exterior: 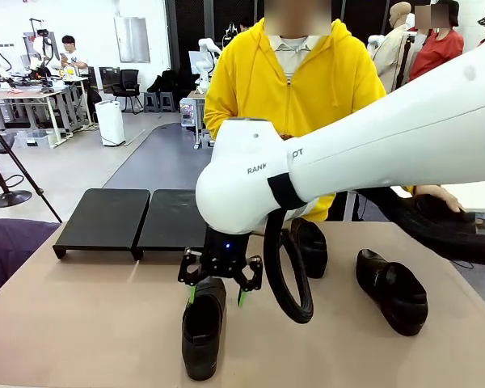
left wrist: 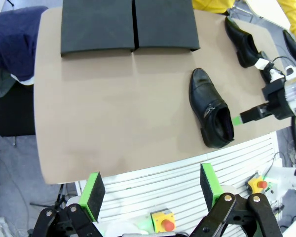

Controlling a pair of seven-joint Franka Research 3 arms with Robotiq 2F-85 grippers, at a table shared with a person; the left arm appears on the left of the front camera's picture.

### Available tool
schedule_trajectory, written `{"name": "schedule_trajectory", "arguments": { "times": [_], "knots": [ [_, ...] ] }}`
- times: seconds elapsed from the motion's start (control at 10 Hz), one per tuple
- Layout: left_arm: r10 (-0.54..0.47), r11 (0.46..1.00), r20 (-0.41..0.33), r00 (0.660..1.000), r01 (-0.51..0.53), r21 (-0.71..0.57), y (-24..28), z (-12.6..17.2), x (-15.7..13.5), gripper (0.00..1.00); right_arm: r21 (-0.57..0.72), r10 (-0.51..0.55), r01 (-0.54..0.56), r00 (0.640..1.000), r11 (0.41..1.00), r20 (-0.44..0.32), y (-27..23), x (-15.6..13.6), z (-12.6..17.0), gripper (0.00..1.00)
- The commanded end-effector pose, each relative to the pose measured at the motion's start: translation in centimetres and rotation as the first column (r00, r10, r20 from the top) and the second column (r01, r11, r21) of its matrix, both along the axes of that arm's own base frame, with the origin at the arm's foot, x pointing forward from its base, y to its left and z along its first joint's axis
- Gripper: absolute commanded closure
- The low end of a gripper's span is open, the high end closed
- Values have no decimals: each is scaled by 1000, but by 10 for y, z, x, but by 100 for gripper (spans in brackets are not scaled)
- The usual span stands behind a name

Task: Organize the shoes by placing them on the stand.
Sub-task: Pick up one Shoe and place it in the middle of the table.

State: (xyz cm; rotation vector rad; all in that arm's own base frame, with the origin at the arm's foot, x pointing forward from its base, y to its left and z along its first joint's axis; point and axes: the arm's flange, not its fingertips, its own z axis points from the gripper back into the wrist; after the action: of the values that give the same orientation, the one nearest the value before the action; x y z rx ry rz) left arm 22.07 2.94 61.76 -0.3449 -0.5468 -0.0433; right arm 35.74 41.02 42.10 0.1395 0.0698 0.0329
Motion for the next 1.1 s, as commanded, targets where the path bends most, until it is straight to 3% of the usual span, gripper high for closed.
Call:
{"name": "schedule_trajectory", "arguments": {
  "times": [0.0,0.2,0.3,0.5,0.9,1.0],
  "knots": [
    [-5,1000,13,1000,5,-9,1,0,2,0,-70,130,-128,991,989,30,-45,1,5,0],
    [-5,1000,13,1000,5,-9,1,0,2,0,-28,242,-241,970,970,19,-102,11,8,0],
    [-5,1000,13,1000,5,-9,1,0,2,0,-11,238,-238,971,971,-6,-121,9,11,0],
    [-5,1000,13,1000,5,-9,1,0,2,0,-13,246,-246,969,969,9,-88,1,17,0],
    [-5,1000,13,1000,5,-9,1,0,2,0,14,477,-479,876,878,66,0,-9,31,0],
    [-5,1000,13,1000,5,-9,1,0,2,0,0,471,-472,880,882,63,2,-8,31,0]
  ]
}}
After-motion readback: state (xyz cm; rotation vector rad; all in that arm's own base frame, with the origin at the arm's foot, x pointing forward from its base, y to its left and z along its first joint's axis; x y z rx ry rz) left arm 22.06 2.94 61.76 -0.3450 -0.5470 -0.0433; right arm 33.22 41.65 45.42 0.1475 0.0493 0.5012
